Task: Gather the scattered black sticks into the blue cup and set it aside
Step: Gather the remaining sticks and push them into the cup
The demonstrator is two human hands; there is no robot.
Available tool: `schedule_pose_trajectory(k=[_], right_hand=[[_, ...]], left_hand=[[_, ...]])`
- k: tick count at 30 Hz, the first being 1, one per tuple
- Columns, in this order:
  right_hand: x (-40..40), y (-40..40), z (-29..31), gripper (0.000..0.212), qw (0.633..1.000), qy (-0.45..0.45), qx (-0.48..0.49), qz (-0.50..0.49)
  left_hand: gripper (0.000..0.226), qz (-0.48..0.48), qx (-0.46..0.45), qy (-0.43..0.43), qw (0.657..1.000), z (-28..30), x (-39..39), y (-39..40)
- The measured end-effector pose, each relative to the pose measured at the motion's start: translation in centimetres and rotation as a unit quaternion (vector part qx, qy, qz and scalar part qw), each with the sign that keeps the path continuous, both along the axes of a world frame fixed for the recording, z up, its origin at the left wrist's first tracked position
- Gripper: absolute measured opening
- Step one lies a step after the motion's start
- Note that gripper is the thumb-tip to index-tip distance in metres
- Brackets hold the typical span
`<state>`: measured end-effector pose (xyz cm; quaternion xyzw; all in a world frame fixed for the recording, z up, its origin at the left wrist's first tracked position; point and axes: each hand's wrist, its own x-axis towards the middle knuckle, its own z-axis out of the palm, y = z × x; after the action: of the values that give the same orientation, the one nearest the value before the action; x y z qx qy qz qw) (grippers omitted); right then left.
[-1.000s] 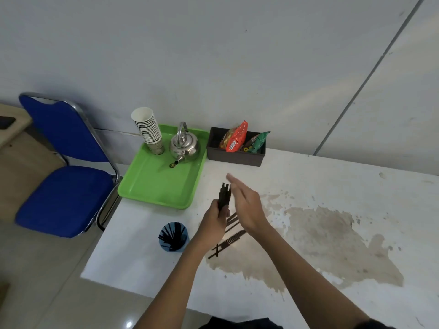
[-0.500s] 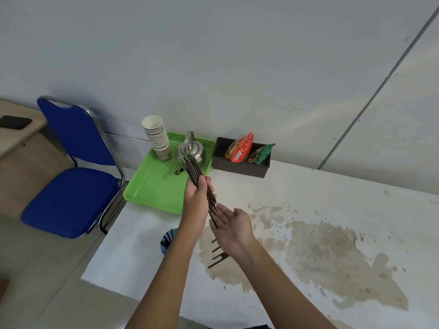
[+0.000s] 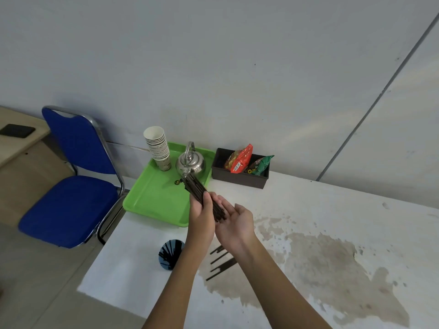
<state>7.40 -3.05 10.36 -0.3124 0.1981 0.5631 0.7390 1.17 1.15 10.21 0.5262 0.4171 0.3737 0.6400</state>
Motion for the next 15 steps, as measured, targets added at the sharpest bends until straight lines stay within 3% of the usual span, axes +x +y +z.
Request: schedule_pose_trajectory(k=[7, 15], right_hand=[[0.2, 0.2, 0.7, 0.056, 0.999, 0.012, 0.019, 0.03], [-0.9, 0.5, 1.5, 0.057, 0.994, -0.026, 0.022, 0.101]], left_hand=[[0.033, 0.004, 0.076, 0.054, 0.996, -0.4, -0.4, -0.4], [0.036, 0.024, -0.021, -0.005, 0.999, 0.8, -0.6, -0.8]])
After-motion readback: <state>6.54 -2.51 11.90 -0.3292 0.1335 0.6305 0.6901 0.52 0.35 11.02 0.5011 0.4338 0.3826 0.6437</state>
